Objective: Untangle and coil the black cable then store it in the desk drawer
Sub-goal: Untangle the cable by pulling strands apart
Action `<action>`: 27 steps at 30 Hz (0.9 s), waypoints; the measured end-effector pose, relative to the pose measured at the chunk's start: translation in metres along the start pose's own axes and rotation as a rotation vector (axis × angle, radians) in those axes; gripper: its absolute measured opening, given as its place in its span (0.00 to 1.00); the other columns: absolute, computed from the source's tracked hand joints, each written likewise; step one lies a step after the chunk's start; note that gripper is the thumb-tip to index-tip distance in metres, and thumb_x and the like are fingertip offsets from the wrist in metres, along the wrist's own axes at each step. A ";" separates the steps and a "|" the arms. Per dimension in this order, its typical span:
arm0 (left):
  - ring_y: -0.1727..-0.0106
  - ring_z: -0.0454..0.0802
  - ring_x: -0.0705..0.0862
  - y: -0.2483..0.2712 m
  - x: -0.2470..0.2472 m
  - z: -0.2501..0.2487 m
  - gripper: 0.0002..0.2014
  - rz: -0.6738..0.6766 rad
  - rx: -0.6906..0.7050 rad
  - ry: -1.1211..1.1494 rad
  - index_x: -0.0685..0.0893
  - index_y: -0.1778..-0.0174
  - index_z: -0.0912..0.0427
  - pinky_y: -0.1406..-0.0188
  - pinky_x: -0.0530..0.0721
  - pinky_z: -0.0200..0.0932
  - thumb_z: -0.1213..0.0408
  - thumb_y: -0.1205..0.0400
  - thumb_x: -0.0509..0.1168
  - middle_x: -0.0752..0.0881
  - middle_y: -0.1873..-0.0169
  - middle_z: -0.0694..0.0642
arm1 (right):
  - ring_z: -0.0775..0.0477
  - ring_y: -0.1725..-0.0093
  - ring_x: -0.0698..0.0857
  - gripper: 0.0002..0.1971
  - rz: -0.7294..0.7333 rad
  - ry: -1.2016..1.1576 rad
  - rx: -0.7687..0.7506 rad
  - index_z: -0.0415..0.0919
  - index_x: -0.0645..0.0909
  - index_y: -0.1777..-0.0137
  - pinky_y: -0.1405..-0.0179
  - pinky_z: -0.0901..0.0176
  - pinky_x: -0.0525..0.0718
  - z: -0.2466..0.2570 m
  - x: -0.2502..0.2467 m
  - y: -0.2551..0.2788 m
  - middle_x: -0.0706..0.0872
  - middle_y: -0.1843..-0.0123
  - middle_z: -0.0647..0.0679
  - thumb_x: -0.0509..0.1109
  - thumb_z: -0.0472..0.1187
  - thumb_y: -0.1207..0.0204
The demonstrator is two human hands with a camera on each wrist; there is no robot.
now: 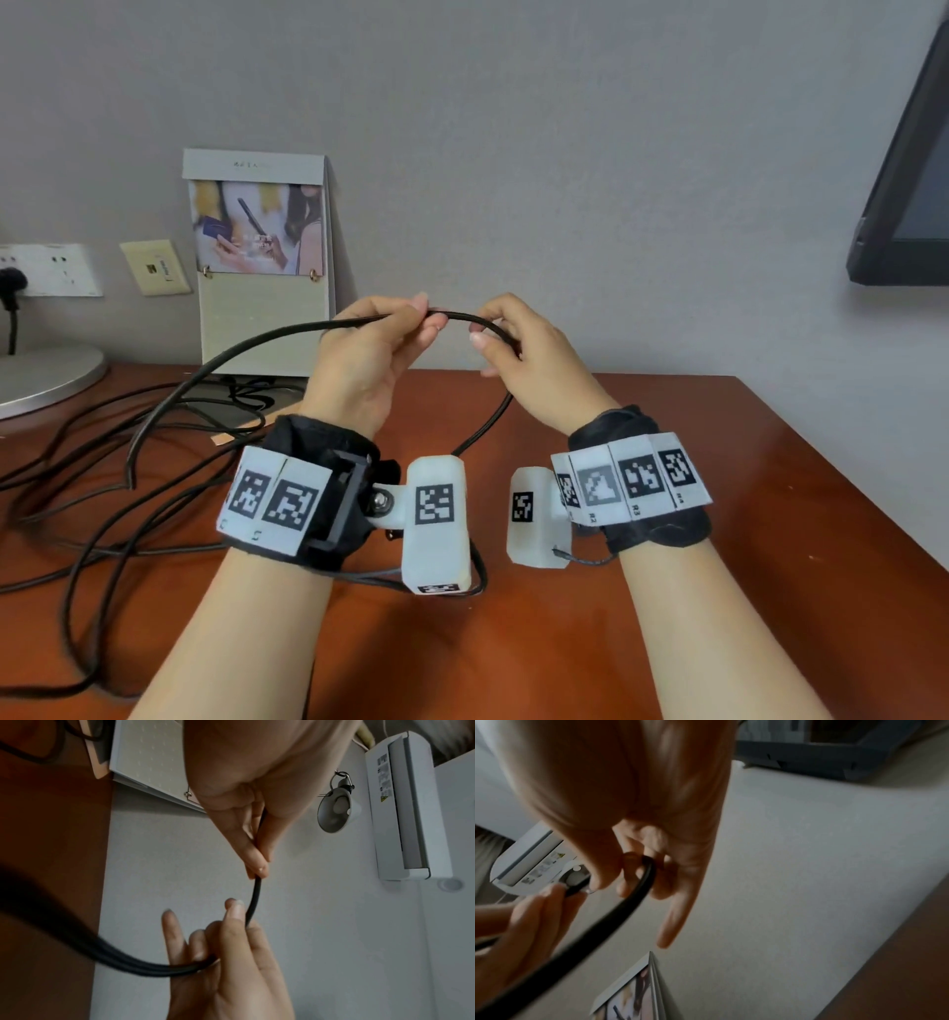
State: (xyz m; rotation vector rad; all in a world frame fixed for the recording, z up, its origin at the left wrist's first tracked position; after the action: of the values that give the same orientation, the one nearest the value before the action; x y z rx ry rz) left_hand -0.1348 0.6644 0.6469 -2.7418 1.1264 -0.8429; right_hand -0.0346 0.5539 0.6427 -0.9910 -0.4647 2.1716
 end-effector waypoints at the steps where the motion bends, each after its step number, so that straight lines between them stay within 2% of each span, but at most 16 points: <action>1: 0.69 0.44 0.89 0.000 -0.002 0.000 0.08 -0.020 0.008 0.005 0.80 0.66 0.65 0.65 0.85 0.29 0.77 0.21 0.65 0.88 0.75 0.54 | 0.48 0.57 0.84 0.01 0.017 -0.037 0.044 0.47 0.73 0.49 0.48 0.44 0.86 -0.003 0.003 -0.001 0.84 0.53 0.41 0.63 0.41 0.18; 3: 0.69 0.44 0.89 0.000 -0.004 -0.001 0.08 -0.053 0.024 0.013 0.81 0.65 0.66 0.65 0.85 0.29 0.77 0.20 0.65 0.88 0.75 0.55 | 0.49 0.60 0.83 0.03 0.062 -0.086 0.098 0.48 0.73 0.51 0.47 0.40 0.86 -0.006 0.007 -0.001 0.81 0.56 0.42 0.65 0.40 0.20; 4: 0.69 0.44 0.89 0.000 -0.005 -0.001 0.08 -0.064 0.032 0.020 0.81 0.65 0.66 0.64 0.85 0.29 0.76 0.20 0.65 0.88 0.75 0.55 | 0.51 0.61 0.81 0.05 0.085 -0.115 0.119 0.48 0.73 0.52 0.46 0.41 0.86 -0.008 0.007 0.000 0.79 0.59 0.43 0.67 0.38 0.21; 7: 0.69 0.43 0.89 -0.002 -0.005 -0.002 0.08 -0.081 0.044 0.058 0.80 0.66 0.65 0.63 0.86 0.30 0.76 0.20 0.65 0.88 0.75 0.54 | 0.51 0.57 0.81 0.06 0.110 -0.253 0.161 0.45 0.75 0.54 0.44 0.43 0.87 -0.012 0.006 0.001 0.78 0.56 0.37 0.68 0.34 0.22; 8: 0.69 0.43 0.88 -0.002 -0.005 -0.003 0.08 -0.086 0.047 0.068 0.80 0.66 0.65 0.63 0.86 0.30 0.76 0.20 0.65 0.87 0.76 0.54 | 0.55 0.59 0.81 0.05 0.103 -0.285 0.160 0.43 0.75 0.54 0.45 0.44 0.87 -0.012 0.004 0.001 0.78 0.57 0.38 0.68 0.33 0.22; 11: 0.69 0.43 0.88 -0.003 -0.008 -0.005 0.08 -0.094 0.060 0.100 0.79 0.65 0.65 0.64 0.85 0.29 0.75 0.20 0.65 0.87 0.77 0.54 | 0.62 0.71 0.79 0.01 0.057 -0.261 0.115 0.40 0.76 0.53 0.52 0.50 0.89 -0.008 -0.005 0.001 0.77 0.64 0.49 0.65 0.35 0.20; 13: 0.69 0.43 0.88 -0.004 -0.011 -0.007 0.08 -0.103 0.064 0.116 0.79 0.66 0.65 0.65 0.84 0.29 0.74 0.20 0.65 0.86 0.77 0.53 | 0.59 0.70 0.80 0.03 0.043 -0.196 0.092 0.44 0.77 0.55 0.57 0.57 0.88 -0.005 -0.010 0.000 0.80 0.62 0.50 0.65 0.37 0.19; 16: 0.69 0.43 0.88 -0.006 -0.017 -0.009 0.08 -0.126 0.062 0.126 0.80 0.65 0.65 0.66 0.84 0.29 0.73 0.20 0.66 0.87 0.76 0.54 | 0.52 0.68 0.80 0.05 0.042 -0.112 0.074 0.48 0.76 0.55 0.64 0.65 0.82 -0.006 -0.012 0.002 0.83 0.55 0.41 0.63 0.40 0.18; 17: 0.69 0.42 0.88 -0.007 -0.019 -0.009 0.07 -0.140 0.061 0.132 0.80 0.65 0.65 0.66 0.84 0.28 0.73 0.20 0.66 0.87 0.76 0.54 | 0.52 0.69 0.79 0.04 0.041 -0.083 0.070 0.48 0.76 0.54 0.64 0.64 0.81 -0.006 -0.012 0.002 0.84 0.53 0.38 0.62 0.41 0.17; 19: 0.70 0.41 0.87 -0.009 -0.026 -0.011 0.07 -0.173 0.061 0.139 0.81 0.64 0.64 0.67 0.84 0.28 0.73 0.19 0.65 0.87 0.77 0.54 | 0.51 0.70 0.77 0.05 0.038 -0.030 0.072 0.45 0.76 0.52 0.60 0.54 0.82 -0.008 -0.013 0.002 0.84 0.50 0.34 0.60 0.43 0.17; 21: 0.71 0.41 0.87 -0.010 -0.031 -0.015 0.06 -0.202 0.069 0.151 0.81 0.62 0.64 0.66 0.84 0.28 0.72 0.19 0.65 0.88 0.76 0.54 | 0.51 0.68 0.76 0.08 0.038 0.006 0.081 0.41 0.77 0.50 0.55 0.46 0.82 -0.010 -0.015 0.002 0.83 0.50 0.34 0.59 0.44 0.16; 22: 0.71 0.41 0.87 -0.011 -0.034 -0.016 0.05 -0.213 0.076 0.162 0.82 0.61 0.64 0.66 0.84 0.28 0.72 0.19 0.65 0.88 0.76 0.54 | 0.51 0.67 0.75 0.09 0.042 0.018 0.087 0.40 0.77 0.48 0.54 0.45 0.81 -0.010 -0.015 0.002 0.83 0.52 0.36 0.58 0.44 0.16; 23: 0.70 0.42 0.87 -0.011 -0.035 -0.017 0.04 -0.223 0.082 0.173 0.82 0.60 0.64 0.65 0.84 0.28 0.73 0.19 0.65 0.88 0.76 0.53 | 0.52 0.66 0.74 0.10 0.050 0.030 0.091 0.40 0.77 0.47 0.55 0.47 0.80 -0.010 -0.015 0.002 0.82 0.57 0.41 0.57 0.44 0.16; 25: 0.69 0.42 0.87 -0.010 -0.034 -0.016 0.04 -0.231 0.093 0.204 0.82 0.59 0.64 0.65 0.84 0.28 0.72 0.19 0.65 0.88 0.75 0.53 | 0.58 0.68 0.72 0.11 0.055 0.065 0.081 0.39 0.76 0.45 0.61 0.68 0.75 -0.009 -0.014 0.002 0.74 0.65 0.56 0.55 0.43 0.15; 26: 0.68 0.43 0.87 -0.009 -0.032 -0.015 0.03 -0.227 0.098 0.218 0.82 0.58 0.64 0.65 0.84 0.28 0.72 0.19 0.65 0.87 0.72 0.54 | 0.61 0.69 0.69 0.11 0.041 0.093 0.070 0.38 0.76 0.44 0.66 0.74 0.70 -0.007 -0.014 0.002 0.70 0.67 0.60 0.54 0.42 0.14; 27: 0.68 0.43 0.86 -0.009 -0.029 -0.014 0.03 -0.215 0.100 0.225 0.81 0.58 0.64 0.65 0.84 0.29 0.71 0.19 0.65 0.86 0.69 0.56 | 0.62 0.69 0.68 0.11 0.025 0.116 0.060 0.37 0.76 0.44 0.68 0.76 0.69 -0.007 -0.014 0.002 0.68 0.67 0.61 0.53 0.42 0.14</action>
State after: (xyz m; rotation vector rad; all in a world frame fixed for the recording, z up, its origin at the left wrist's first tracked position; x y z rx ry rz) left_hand -0.1533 0.6923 0.6476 -2.7718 0.7994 -1.2255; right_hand -0.0233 0.5424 0.6444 -1.0882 -0.3320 2.1234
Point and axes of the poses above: each hand's wrist, its own y-axis away from the middle knuckle, its own x-axis out of the palm, z = x × y, the point moved 5 cm from there along -y, towards the middle knuckle
